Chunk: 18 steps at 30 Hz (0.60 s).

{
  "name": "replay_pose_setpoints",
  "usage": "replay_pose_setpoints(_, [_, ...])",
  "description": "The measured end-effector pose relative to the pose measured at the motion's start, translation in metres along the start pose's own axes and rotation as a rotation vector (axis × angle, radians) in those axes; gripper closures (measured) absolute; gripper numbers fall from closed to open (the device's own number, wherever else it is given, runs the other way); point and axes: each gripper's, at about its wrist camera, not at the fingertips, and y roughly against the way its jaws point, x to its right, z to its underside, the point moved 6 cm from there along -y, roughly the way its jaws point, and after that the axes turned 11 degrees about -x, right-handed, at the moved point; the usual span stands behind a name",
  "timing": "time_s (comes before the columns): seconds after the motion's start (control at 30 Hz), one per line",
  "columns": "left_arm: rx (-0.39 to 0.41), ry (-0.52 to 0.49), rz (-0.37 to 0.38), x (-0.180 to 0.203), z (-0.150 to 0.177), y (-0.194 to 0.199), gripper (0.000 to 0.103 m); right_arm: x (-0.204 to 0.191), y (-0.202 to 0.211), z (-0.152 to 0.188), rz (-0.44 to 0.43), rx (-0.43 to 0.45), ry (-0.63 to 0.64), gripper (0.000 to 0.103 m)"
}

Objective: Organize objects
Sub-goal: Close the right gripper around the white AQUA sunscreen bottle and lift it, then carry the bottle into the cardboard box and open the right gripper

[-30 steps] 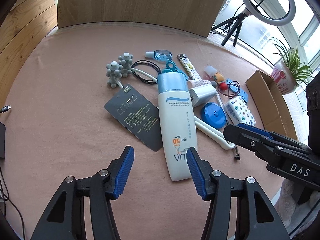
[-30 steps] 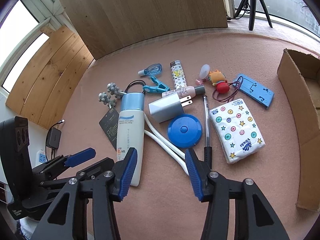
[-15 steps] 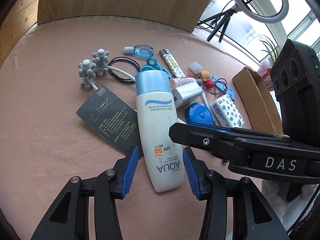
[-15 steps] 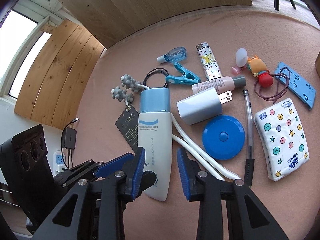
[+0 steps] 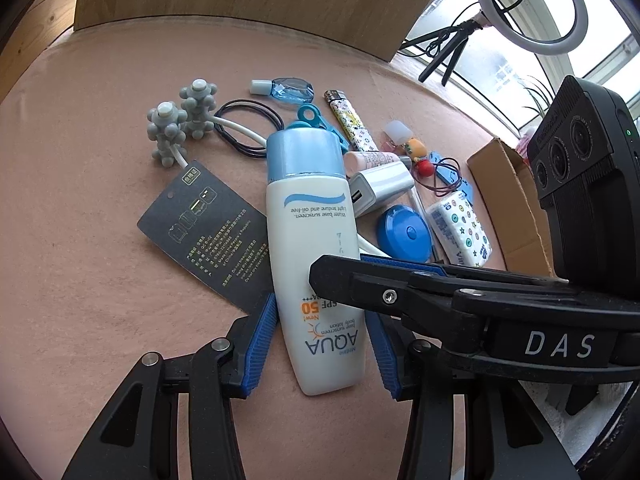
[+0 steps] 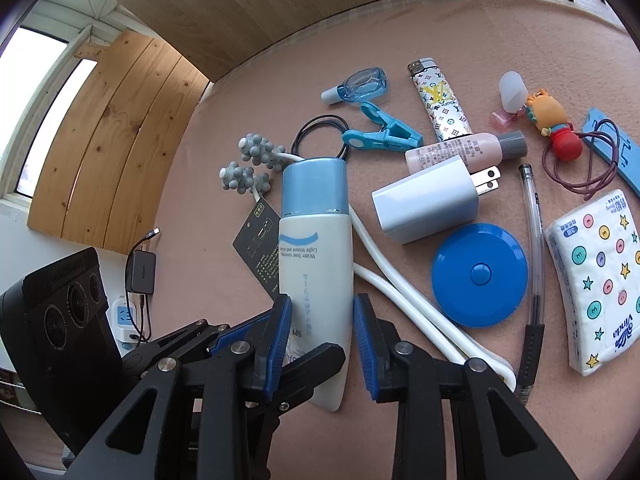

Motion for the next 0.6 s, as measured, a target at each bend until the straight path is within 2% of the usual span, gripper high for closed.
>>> replay_pose_setpoints(0.37, [0.022, 0.021, 0.015, 0.001, -0.001, 0.003, 0.054, 0.001, -0.002, 0.002, -0.023, 0.002, 0.003, 0.071])
replay_pose_setpoints(0.6, [0.057, 0.014, 0.018, 0.018, -0.001, 0.018, 0.054, -0.002, 0.018, 0.009, -0.039, 0.036, 0.021, 0.071])
